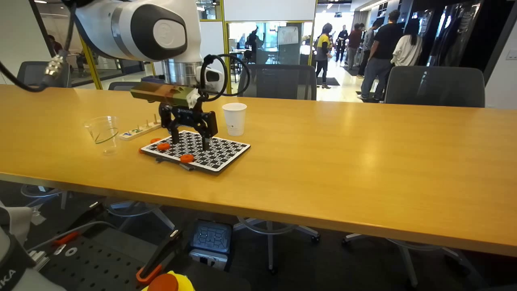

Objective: Pick up the orange and blue objects on the table and put them in the two cups

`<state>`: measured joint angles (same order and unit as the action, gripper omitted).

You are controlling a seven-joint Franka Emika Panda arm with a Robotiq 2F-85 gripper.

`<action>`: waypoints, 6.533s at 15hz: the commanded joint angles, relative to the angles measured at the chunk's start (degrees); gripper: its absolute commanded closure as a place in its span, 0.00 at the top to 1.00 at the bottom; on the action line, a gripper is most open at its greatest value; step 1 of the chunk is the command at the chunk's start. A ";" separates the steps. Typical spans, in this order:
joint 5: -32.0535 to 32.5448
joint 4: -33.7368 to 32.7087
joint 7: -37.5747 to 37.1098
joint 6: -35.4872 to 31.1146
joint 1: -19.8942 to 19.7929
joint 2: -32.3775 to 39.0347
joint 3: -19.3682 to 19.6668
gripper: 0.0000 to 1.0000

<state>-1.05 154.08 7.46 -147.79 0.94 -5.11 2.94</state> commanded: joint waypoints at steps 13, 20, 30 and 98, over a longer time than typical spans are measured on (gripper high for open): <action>-5.96 -7.69 -0.52 -1.40 -0.32 11.44 -3.89 1.00; -8.06 -7.61 -1.09 -1.55 -0.34 11.86 -4.44 1.00; -7.54 -7.90 -3.30 -1.44 -0.42 13.14 -4.21 1.00; 9.61 -10.35 8.31 0.76 16.67 -0.15 -20.30 1.00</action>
<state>4.94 142.39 13.60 -147.81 18.67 -2.04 -18.43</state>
